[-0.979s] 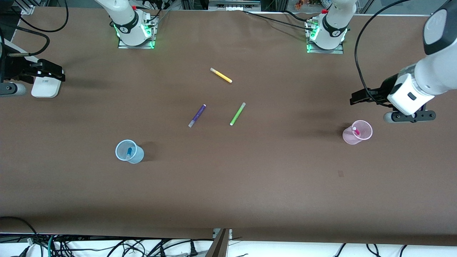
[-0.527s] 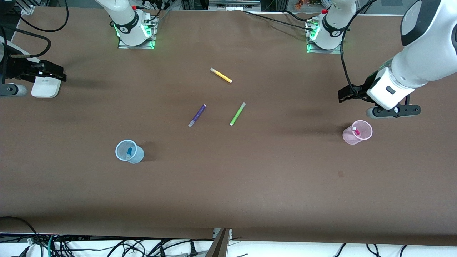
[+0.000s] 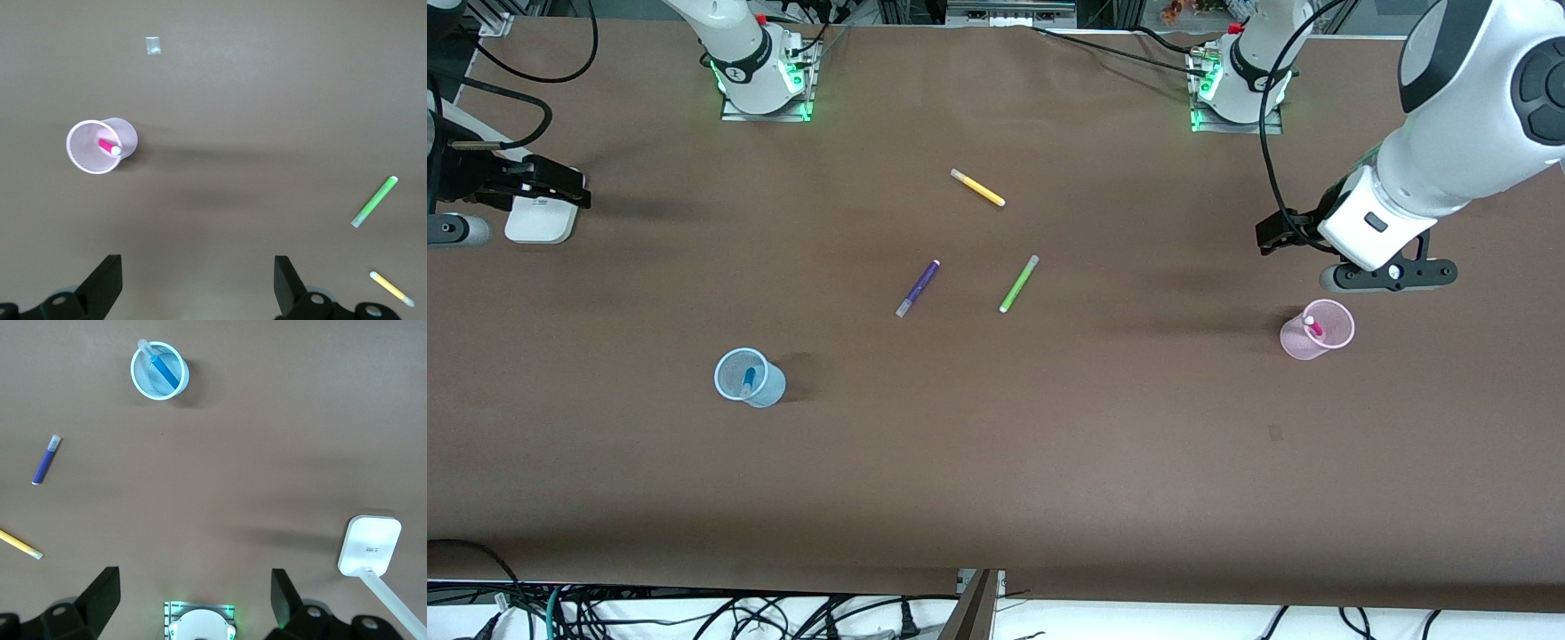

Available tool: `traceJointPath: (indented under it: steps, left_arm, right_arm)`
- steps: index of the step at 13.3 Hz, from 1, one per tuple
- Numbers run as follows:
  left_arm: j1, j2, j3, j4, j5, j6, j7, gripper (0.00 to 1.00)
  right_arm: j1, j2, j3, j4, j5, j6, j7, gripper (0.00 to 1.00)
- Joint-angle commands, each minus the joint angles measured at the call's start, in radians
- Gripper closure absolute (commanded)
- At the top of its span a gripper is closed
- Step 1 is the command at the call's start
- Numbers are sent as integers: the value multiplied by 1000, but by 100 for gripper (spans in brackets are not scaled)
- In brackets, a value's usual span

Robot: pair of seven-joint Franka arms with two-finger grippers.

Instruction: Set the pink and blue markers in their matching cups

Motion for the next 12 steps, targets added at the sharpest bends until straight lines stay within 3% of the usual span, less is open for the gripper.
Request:
traceJointPath:
  steps: [1,2,3,5,9,12]
  left_arm:
    - [-290,-31,307,26,28,-44,5,0]
    - [-399,-37,431,25,19,-46,28,0]
    - [-390,-43,445,20,16,-43,81,0]
    - [-344,-81,442,-21,-10,-4,202,0]
    - [-278,-179,407,-158,-21,68,229,0]
    - [-267,-143,391,-132,-26,22,227,0]
  right_arm:
    - [-11,11,10,27,-11,-10,3,0]
    - [-11,11,10,27,-10,-10,3,0]
    - [-11,9,10,27,-10,-10,1,0]
    - [-11,11,10,27,-10,-8,3,0]
    - [-11,9,8,27,-10,-10,0,0]
    - [-11,11,10,27,-10,-8,1,0]
